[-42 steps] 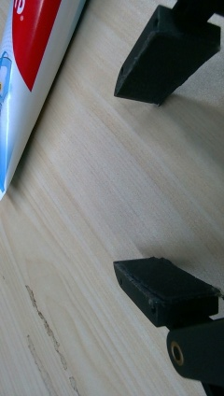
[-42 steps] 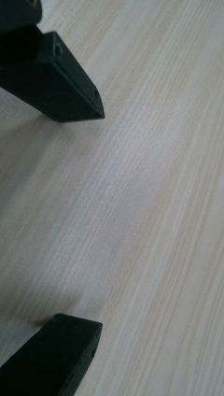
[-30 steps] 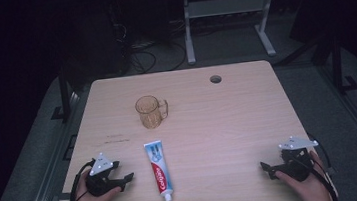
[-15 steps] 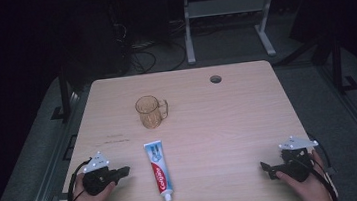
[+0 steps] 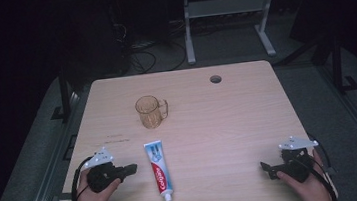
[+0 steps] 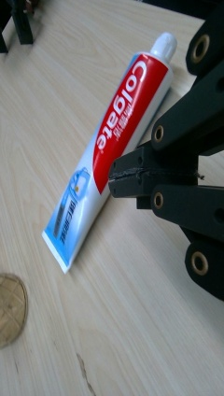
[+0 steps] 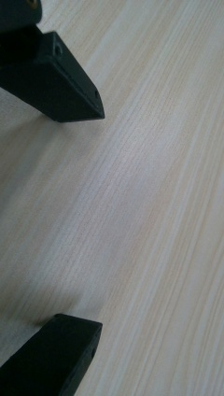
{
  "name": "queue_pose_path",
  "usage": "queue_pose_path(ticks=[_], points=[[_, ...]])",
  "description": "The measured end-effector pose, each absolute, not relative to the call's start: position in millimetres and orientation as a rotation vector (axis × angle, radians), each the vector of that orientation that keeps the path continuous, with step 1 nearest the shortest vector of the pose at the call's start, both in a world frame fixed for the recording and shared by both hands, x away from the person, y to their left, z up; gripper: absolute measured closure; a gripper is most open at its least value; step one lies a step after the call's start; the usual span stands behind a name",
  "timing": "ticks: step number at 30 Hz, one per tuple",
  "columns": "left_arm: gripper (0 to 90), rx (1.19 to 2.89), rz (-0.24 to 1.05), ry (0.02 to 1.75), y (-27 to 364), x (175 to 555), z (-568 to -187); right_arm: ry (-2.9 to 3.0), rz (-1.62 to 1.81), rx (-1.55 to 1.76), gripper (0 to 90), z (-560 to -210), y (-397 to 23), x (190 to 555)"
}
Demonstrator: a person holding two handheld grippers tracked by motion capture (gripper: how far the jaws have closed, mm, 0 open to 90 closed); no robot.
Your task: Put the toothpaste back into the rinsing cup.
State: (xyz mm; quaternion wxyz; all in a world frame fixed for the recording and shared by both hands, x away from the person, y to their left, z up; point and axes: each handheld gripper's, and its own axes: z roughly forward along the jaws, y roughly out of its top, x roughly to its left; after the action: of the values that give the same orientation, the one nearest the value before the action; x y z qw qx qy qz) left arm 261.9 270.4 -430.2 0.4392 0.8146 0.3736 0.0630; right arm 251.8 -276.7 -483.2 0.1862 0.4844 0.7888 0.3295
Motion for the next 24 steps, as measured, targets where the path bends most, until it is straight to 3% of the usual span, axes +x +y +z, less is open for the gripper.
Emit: queue_pose_path(ticks=[24], points=[[90.0, 2.082, 0.037, 0.776, 203, 270, -426, 2.209, 0.922, 1.381, 0.5, -483, -277, 252]])
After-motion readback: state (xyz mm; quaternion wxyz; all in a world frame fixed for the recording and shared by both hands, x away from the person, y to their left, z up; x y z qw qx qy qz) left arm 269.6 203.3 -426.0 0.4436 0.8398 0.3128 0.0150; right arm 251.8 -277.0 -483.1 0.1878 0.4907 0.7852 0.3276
